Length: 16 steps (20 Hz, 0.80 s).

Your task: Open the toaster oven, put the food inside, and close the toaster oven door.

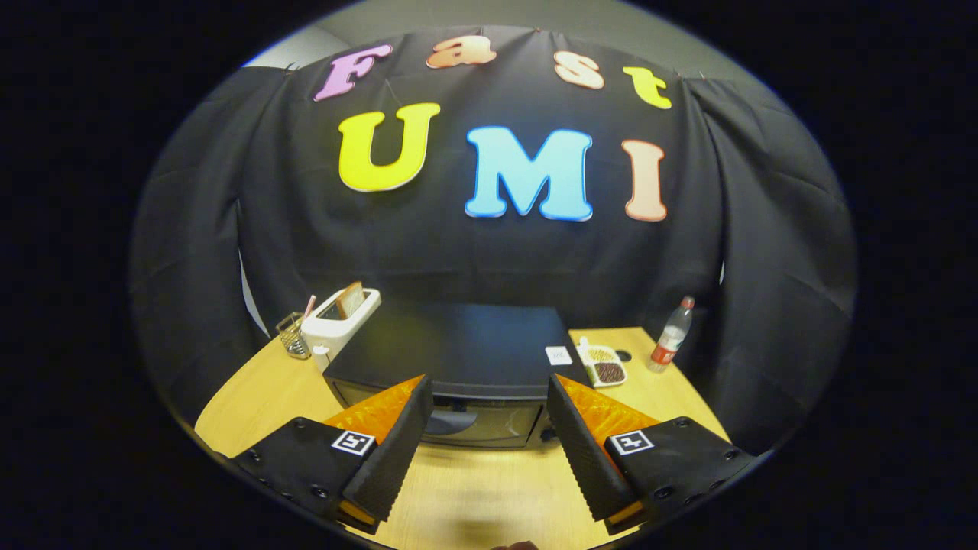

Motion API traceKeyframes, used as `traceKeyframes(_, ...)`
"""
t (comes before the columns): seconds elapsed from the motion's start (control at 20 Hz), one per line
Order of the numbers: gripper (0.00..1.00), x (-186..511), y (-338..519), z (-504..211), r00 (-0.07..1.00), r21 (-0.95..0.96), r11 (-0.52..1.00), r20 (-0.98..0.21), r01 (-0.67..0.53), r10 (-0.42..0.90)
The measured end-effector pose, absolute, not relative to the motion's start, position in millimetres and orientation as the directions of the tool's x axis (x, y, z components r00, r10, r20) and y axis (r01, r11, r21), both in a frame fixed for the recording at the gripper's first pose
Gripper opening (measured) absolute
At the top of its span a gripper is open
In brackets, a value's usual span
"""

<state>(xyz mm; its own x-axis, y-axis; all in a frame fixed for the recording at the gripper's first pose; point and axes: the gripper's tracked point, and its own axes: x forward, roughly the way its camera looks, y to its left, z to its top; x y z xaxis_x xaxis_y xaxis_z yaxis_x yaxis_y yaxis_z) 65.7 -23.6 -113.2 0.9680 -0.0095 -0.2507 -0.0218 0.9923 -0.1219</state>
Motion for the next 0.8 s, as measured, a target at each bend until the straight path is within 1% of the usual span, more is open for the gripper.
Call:
traceKeyframes(0.1,0.95,54.3,-33.3,-86.2,0.985,-0.138,0.990,-0.175,-0.024,-0.001)
traceKeyframes(0.3,0.97,29.3,-71.4,-54.5,0.994,-0.178,0.984,-0.095,0.028,-0.045)
traceKeyframes(0.45,0.98,5.8,-94.2,-49.5,0.995,-0.155,0.986,-0.065,0.069,-0.079)
traceKeyframes(0.55,0.98,-5.9,-107.1,-46.8,0.994,-0.171,0.981,-0.047,0.087,-0.097)
traceKeyframes(0.65,0.98,-8.0,-123.0,-45.7,0.991,-0.193,0.974,-0.028,0.121,-0.129)
traceKeyframes(0.8,0.98,-4.2,-126.3,-46.0,0.990,-0.137,0.982,-0.041,0.128,-0.135)
